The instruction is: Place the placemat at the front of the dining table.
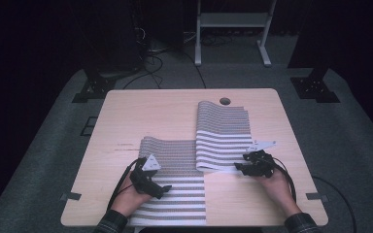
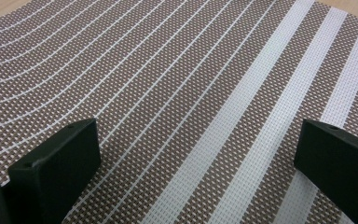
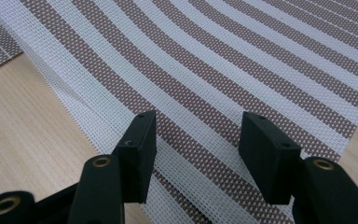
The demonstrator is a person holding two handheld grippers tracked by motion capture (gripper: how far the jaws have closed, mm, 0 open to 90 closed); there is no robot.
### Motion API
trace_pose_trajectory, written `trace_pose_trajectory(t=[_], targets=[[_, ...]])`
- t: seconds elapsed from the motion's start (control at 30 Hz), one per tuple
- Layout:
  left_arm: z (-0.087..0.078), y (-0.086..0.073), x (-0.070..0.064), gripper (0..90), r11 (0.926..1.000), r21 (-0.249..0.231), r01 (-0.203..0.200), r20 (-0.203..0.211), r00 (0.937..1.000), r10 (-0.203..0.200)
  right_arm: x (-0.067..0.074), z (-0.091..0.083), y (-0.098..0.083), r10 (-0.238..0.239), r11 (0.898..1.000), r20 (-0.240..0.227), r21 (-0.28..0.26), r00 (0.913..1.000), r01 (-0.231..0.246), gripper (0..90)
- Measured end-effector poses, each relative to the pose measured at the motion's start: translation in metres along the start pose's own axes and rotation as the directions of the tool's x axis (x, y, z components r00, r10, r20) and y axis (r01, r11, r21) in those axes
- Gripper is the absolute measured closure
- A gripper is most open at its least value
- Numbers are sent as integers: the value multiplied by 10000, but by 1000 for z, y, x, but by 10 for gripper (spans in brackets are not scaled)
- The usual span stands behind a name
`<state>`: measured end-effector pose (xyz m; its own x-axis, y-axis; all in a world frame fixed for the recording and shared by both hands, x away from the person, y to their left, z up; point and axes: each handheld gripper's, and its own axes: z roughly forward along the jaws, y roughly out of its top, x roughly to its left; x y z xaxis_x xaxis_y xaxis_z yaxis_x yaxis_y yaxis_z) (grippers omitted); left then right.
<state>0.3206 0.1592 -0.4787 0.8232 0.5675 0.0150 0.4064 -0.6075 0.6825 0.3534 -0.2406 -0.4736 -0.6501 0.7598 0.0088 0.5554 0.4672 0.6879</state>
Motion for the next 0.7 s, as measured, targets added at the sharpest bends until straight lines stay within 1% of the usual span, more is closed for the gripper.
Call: trace_pose_trajectory(t=[0.13,0.23,0.53,0.7], targets=[[0,0,0,0,10000,-14,7,-3,10000,-7,-1,-1,-2,104,9999,11,-80,9999,-104,451],[0,0,0,0,10000,-19,7,-7,10000,-7,-3,-3,-3,189,9998,148,-4,9997,-189,442],[0,0,0,0,10000,-27,8,-8,10000,-8,-17,-14,-14,613,9981,532,22,9967,-615,441],[0,0,0,0,10000,-41,14,-8,10000,-14,-27,-19,-19,485,9987,409,101,9980,-490,441]])
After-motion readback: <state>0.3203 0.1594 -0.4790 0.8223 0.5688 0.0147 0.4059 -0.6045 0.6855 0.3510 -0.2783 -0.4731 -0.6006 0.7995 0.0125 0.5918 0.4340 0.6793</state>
